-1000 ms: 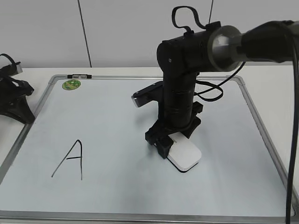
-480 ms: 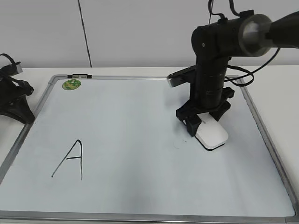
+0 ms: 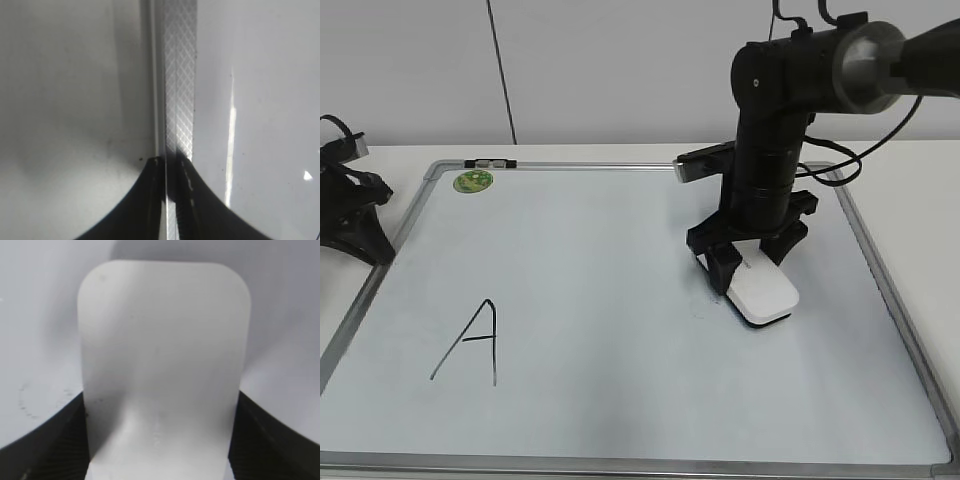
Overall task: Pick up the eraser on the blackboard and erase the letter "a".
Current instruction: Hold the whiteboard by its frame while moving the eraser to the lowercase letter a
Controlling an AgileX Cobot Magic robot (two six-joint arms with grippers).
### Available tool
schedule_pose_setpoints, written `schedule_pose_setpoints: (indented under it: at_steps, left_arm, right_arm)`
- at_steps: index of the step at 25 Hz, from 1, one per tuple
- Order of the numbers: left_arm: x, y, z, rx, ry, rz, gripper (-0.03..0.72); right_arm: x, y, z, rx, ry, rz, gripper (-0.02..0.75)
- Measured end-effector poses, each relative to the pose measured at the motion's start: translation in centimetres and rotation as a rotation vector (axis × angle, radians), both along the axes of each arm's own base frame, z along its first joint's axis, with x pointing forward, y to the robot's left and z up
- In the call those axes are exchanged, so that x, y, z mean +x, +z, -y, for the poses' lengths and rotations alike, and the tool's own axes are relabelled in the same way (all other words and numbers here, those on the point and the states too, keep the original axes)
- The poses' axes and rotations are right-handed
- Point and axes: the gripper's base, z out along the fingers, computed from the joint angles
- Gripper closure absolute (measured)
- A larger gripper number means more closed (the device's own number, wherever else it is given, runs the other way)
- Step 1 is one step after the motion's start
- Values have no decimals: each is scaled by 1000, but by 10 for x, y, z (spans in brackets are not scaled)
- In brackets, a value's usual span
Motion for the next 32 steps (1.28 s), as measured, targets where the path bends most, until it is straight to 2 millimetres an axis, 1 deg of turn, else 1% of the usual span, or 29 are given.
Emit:
schedule_pose_setpoints:
  at_steps: [6,18,24,27,32]
  left_arm:
    - [0,0,0,0,0,0,653]
    - [0,0,0,1,1,2,653]
    - [0,0,0,1,1,2,653]
    - [0,0,0,1,1,2,653]
    - [0,0,0,1,1,2,653]
  right_arm:
    - [-16,0,-32,15,87,-19,200]
    - [-31,-11,-64,10,169,-37,201]
    - [-29,-15,-64,-48,159,-20,201]
    - [-29,-14,-64,-52,157,-16,201]
    - [-26,-15,-59,-51,137,-21,201]
